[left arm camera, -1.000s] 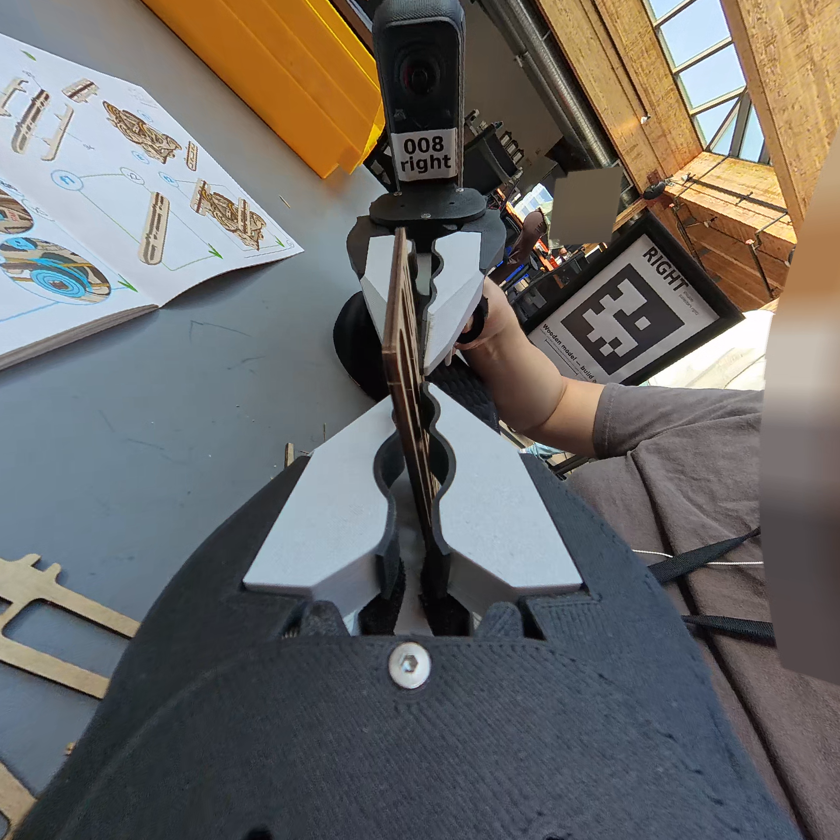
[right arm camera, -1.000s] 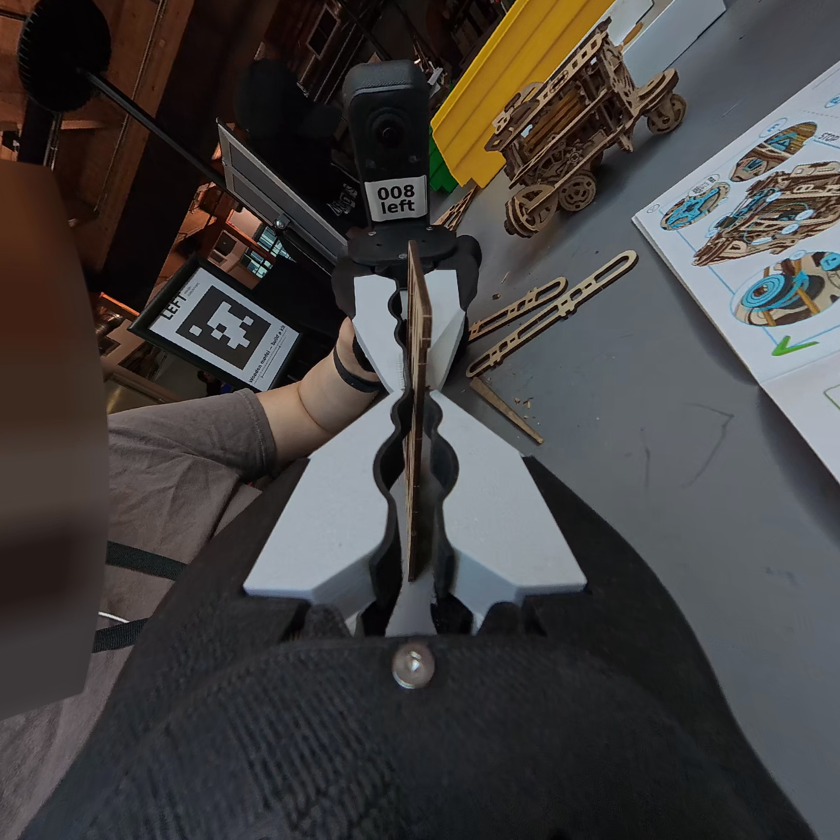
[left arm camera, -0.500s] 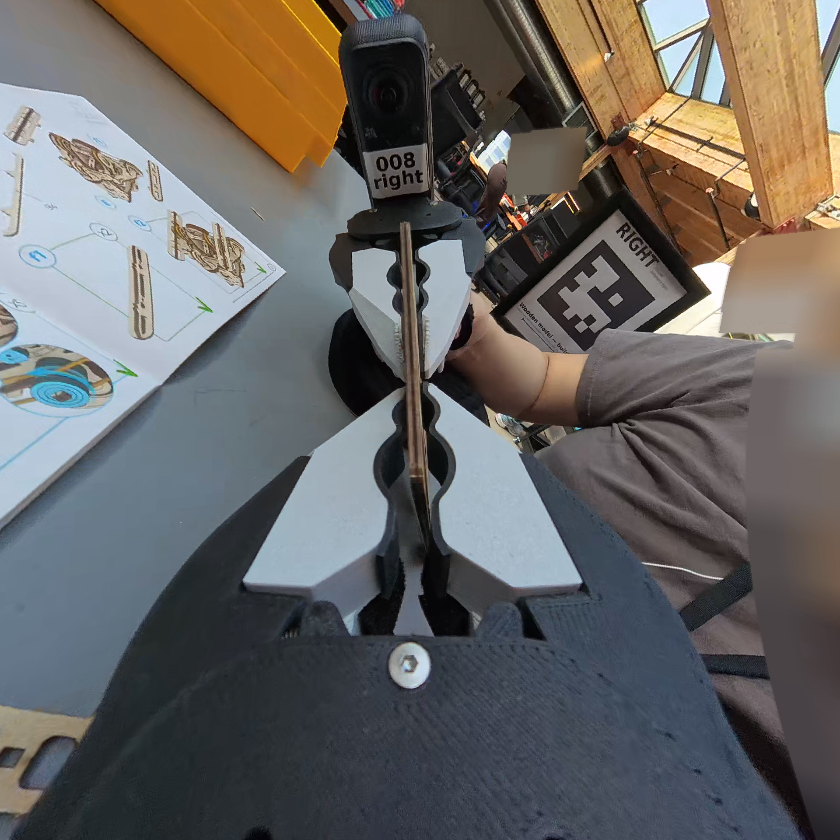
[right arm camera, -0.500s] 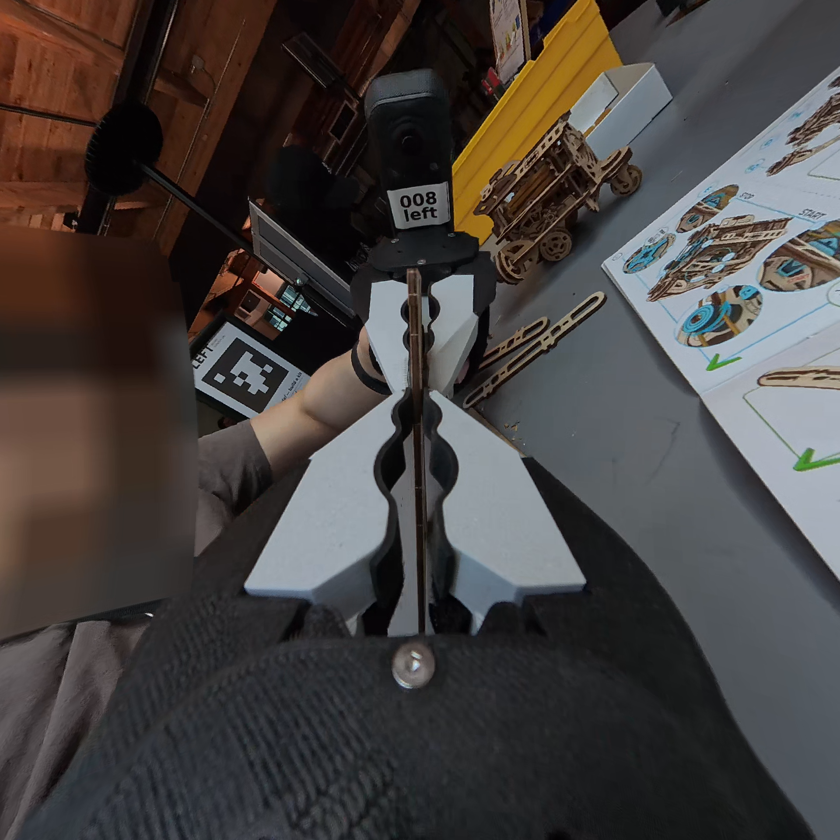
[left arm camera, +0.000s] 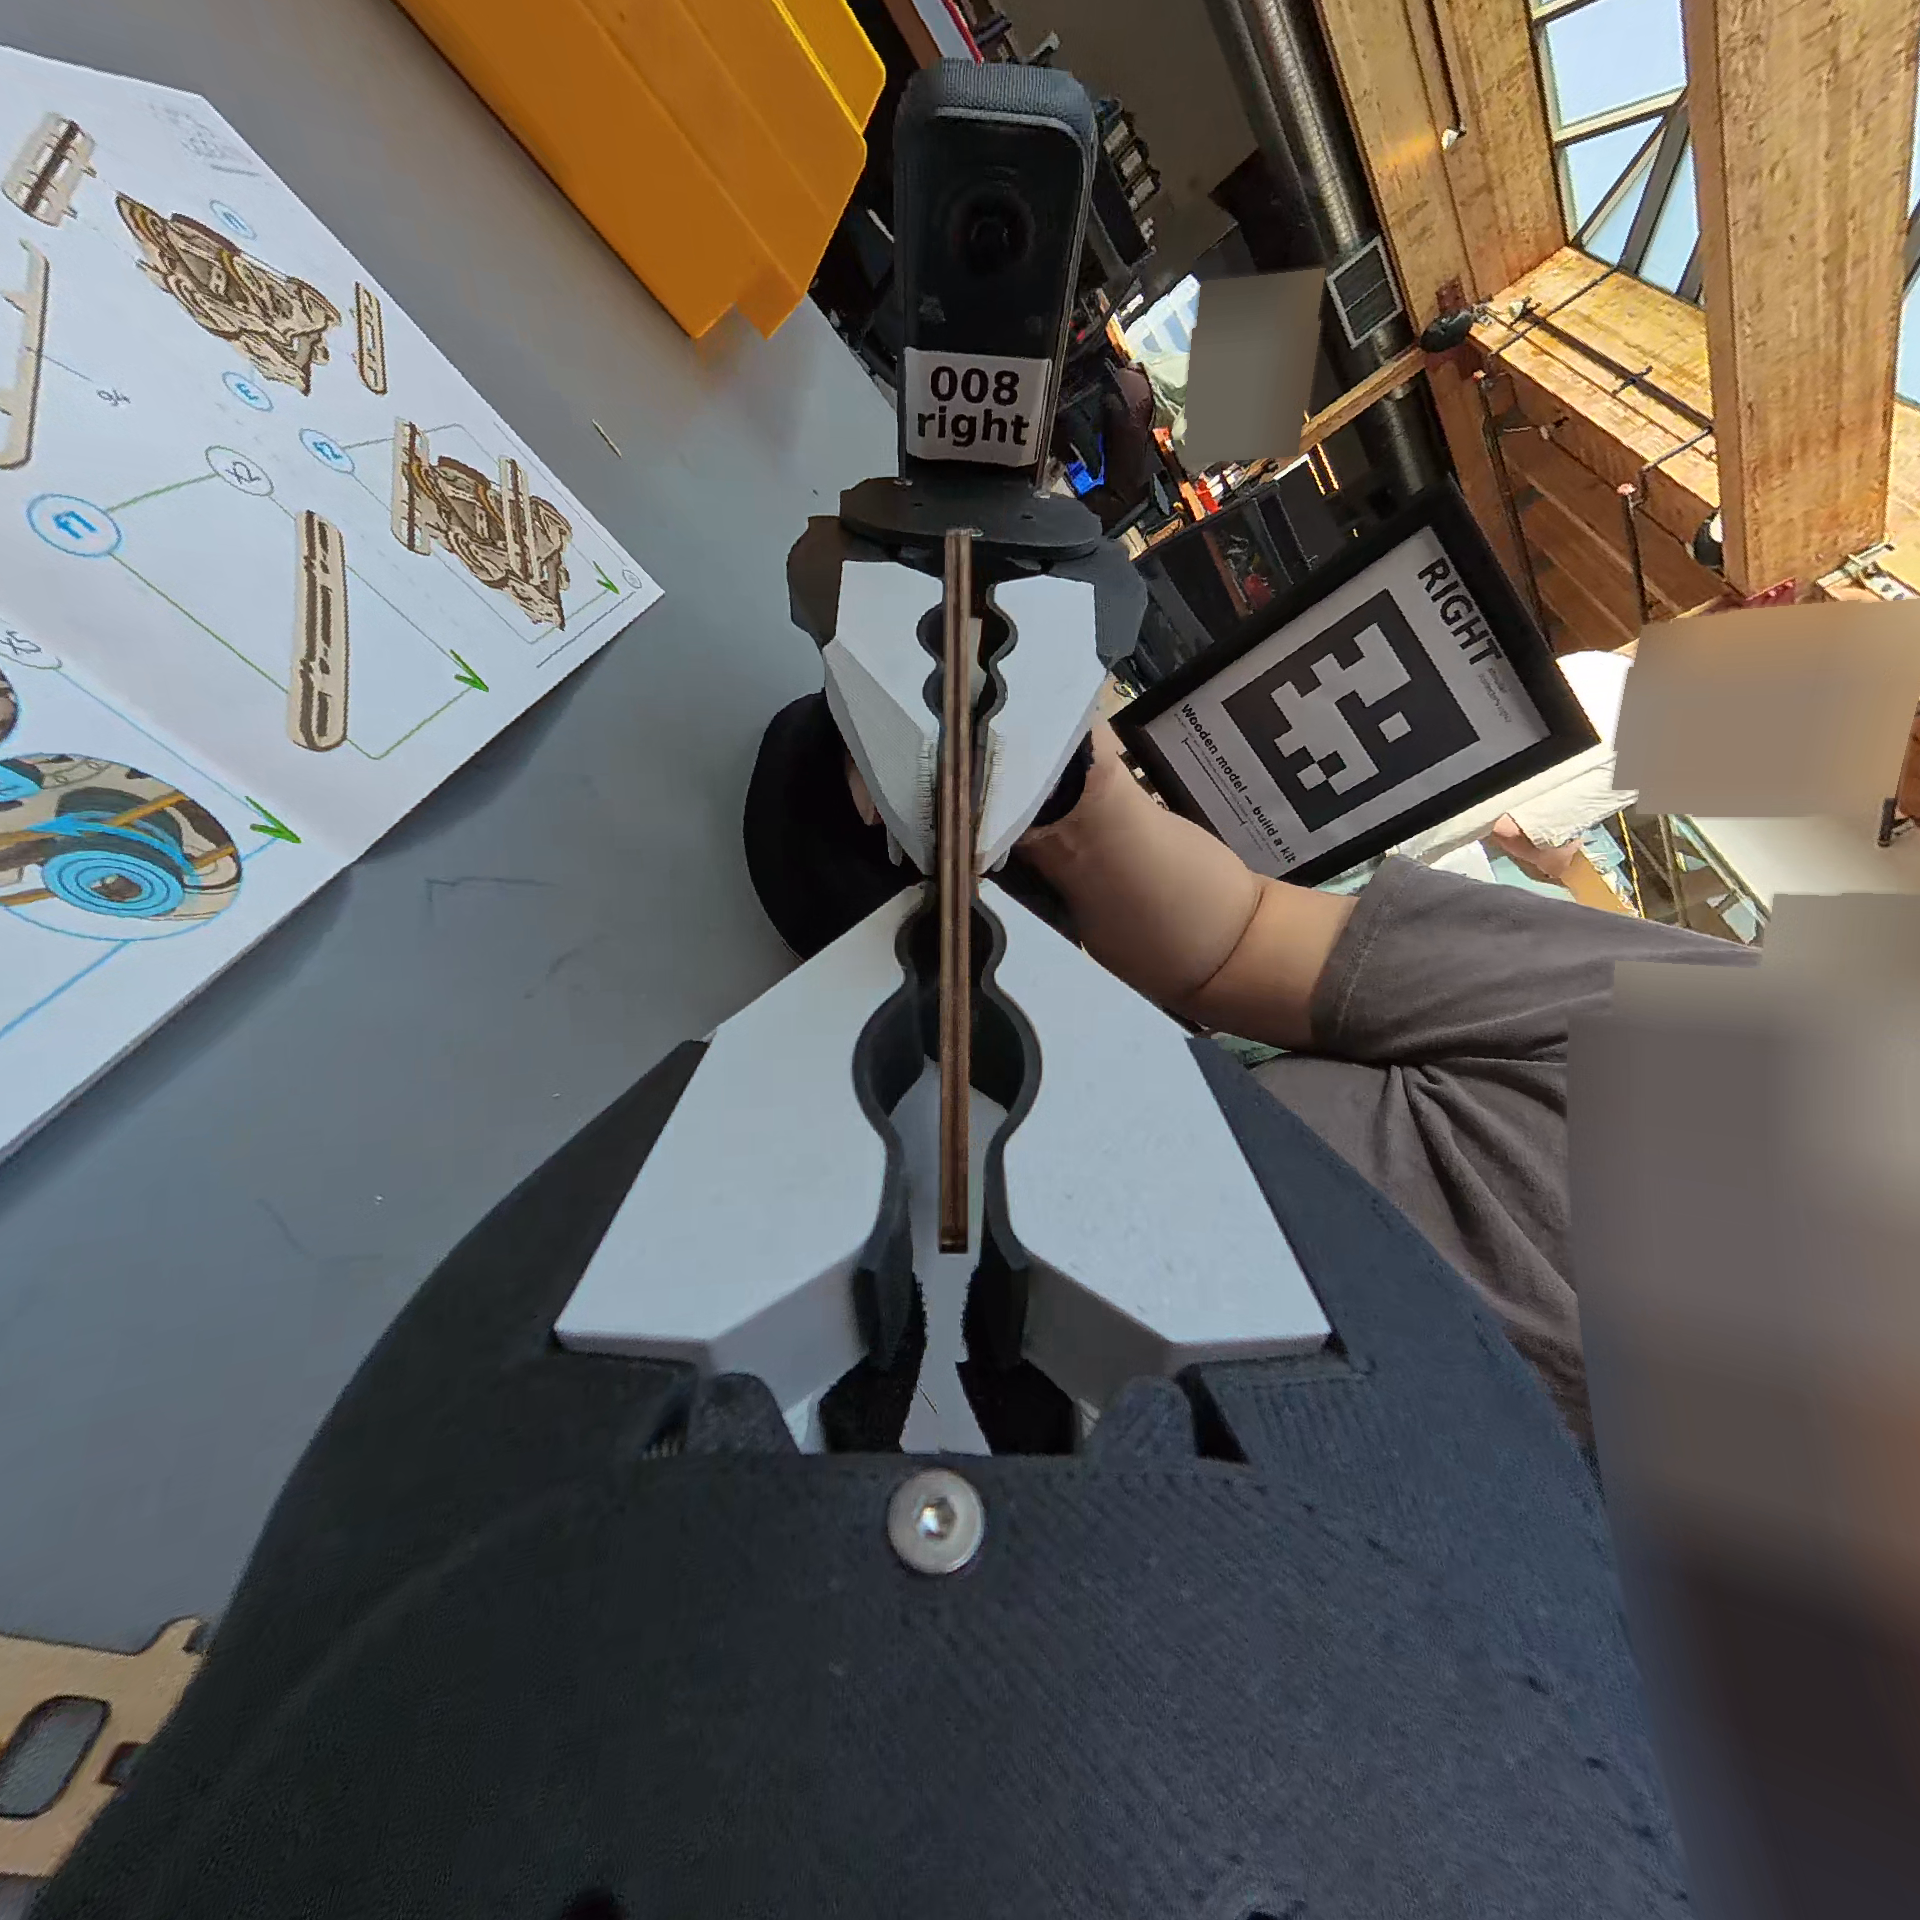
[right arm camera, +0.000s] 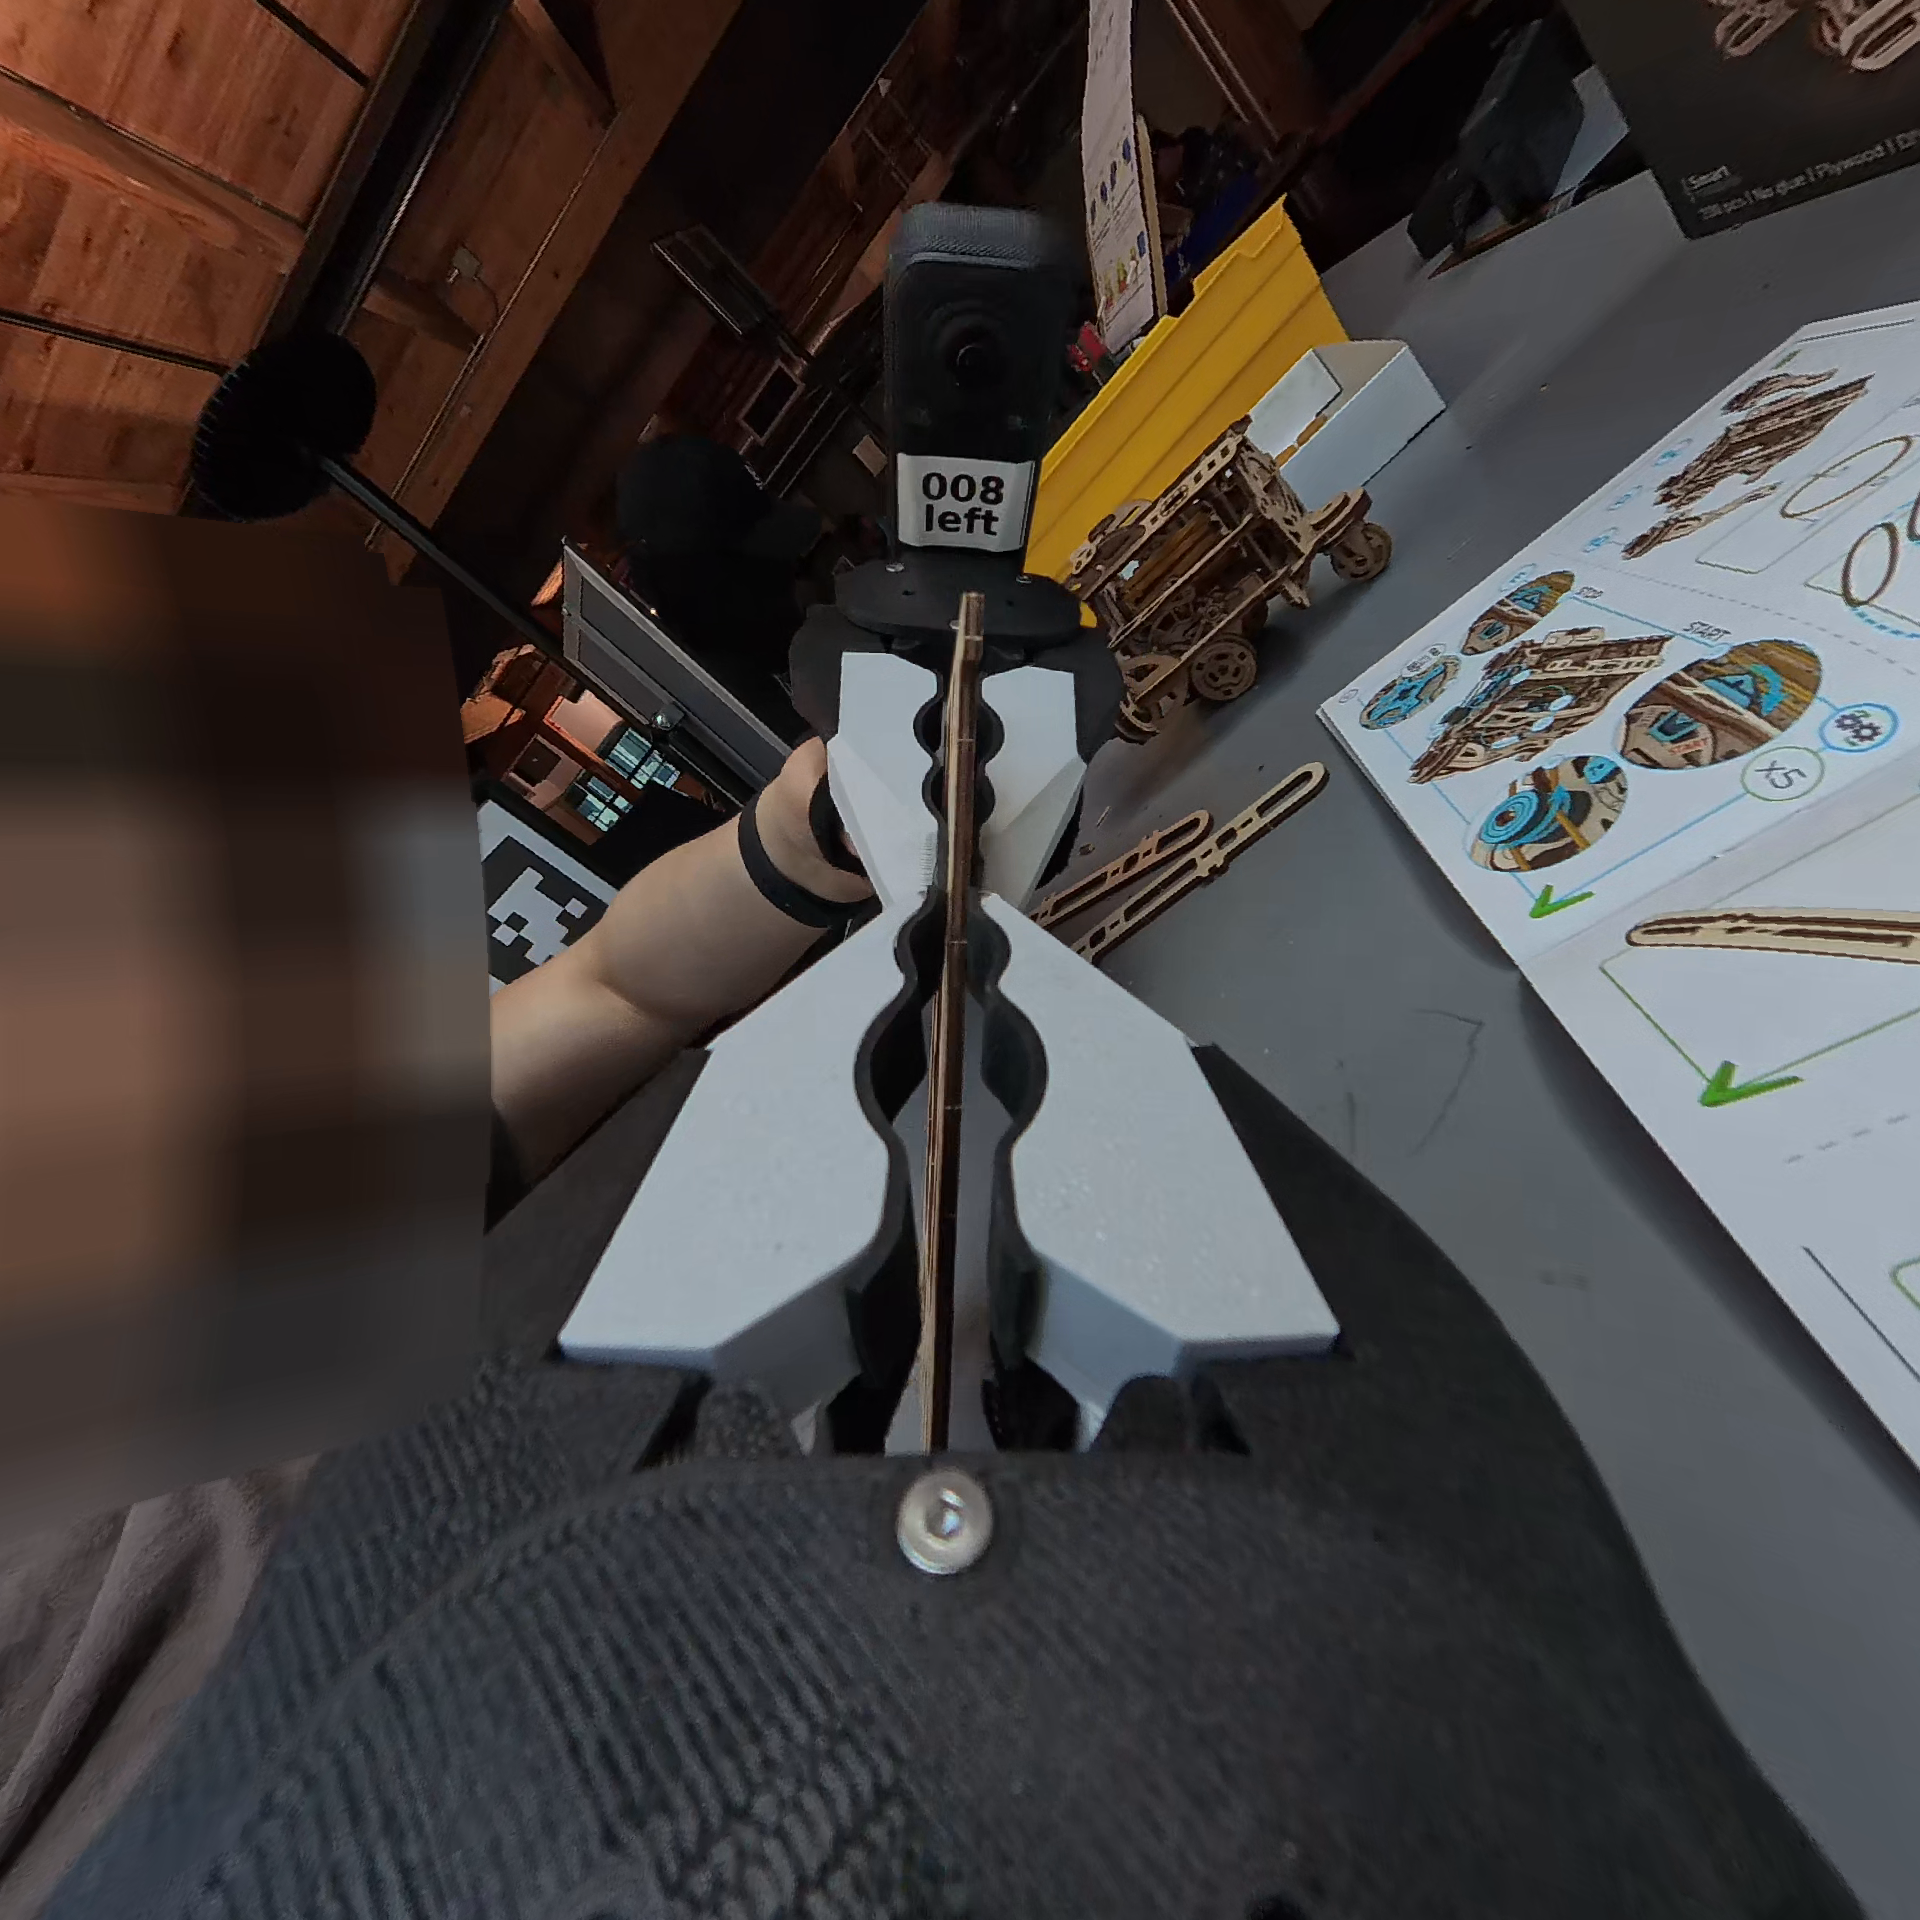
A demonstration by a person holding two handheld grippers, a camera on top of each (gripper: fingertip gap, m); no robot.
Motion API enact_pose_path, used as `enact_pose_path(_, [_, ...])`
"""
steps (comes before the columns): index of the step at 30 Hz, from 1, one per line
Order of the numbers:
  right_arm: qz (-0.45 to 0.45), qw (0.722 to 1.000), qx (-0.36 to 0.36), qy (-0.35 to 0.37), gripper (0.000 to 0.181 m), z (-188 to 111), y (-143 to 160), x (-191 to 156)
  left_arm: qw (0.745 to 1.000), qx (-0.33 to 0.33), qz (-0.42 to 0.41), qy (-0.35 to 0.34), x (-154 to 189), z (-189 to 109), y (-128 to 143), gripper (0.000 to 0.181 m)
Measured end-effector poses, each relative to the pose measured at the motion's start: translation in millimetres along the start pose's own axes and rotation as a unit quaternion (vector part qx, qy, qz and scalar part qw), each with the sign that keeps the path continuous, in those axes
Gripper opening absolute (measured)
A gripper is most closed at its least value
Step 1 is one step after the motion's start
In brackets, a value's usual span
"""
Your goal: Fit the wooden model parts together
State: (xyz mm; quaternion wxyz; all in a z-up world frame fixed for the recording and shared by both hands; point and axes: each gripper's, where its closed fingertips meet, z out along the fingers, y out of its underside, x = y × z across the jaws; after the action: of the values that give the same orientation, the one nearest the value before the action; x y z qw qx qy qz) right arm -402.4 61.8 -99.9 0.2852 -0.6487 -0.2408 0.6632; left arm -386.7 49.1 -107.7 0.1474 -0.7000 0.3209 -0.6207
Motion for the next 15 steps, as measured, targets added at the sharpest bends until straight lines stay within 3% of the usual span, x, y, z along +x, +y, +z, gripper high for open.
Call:
enact_pose_path(6, [0.024, 0.999, -0.034, -0.014, 0.000, 2.8, 10.9, -2.6, 0.999, 0.013, 0.035, -0.034, 1.7, 0.4, 11.3, 0.001])
enact_pose_path(12, [0.007, 0.998, -0.070, -0.005, 0.000, 9.1, 22.0, -3.6, 0.998, 0.059, 0.006, -0.001, 2.7, -2.8, 21.3, 0.000])
enact_pose_path(15, [0.005, 0.997, -0.078, -0.011, 0.000, 10.9, 24.5, -6.7, 0.998, 0.043, 0.037, -0.017, 5.7, -4.5, 23.8, 0.000])
